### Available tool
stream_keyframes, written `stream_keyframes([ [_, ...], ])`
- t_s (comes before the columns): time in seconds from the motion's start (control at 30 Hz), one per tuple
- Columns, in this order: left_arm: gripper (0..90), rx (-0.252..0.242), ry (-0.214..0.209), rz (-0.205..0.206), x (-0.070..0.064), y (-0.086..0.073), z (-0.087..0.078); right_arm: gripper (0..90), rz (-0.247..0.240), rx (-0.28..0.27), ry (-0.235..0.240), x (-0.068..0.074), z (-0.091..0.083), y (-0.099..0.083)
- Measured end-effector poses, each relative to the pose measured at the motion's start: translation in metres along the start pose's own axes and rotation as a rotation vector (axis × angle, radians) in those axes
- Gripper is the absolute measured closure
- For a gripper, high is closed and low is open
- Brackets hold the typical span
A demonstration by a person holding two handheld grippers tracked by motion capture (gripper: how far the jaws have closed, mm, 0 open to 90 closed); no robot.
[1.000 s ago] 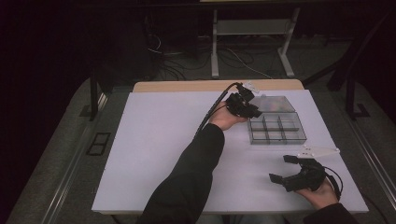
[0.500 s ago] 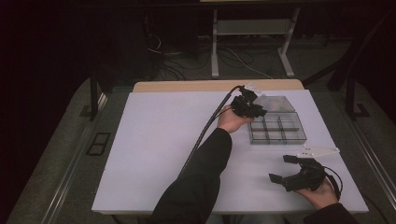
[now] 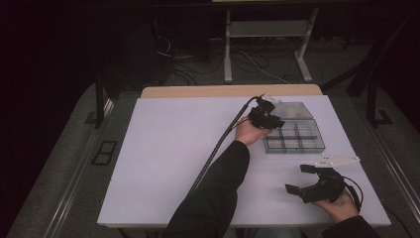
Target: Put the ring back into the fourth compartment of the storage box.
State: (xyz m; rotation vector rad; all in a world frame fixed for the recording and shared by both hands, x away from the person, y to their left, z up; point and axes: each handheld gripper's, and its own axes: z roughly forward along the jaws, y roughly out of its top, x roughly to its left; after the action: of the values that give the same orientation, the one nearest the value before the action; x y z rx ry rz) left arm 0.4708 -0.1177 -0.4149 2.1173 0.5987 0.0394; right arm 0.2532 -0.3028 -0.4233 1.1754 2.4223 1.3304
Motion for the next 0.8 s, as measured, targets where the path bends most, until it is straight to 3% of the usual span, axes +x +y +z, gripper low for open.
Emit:
stream_keyframes([
  [0.47,65.5,0.037,0.001,-0.013,0.003,-0.008,0.006,0.0,0.002,0.003,0.000,0.000,0.000,0.000],
  [0.8,55.7,0.066,-0.013,-0.036,0.002,-0.003,-0.010,0.0,0.007,0.004,-0.001,0.000,0.000,0.000],
])
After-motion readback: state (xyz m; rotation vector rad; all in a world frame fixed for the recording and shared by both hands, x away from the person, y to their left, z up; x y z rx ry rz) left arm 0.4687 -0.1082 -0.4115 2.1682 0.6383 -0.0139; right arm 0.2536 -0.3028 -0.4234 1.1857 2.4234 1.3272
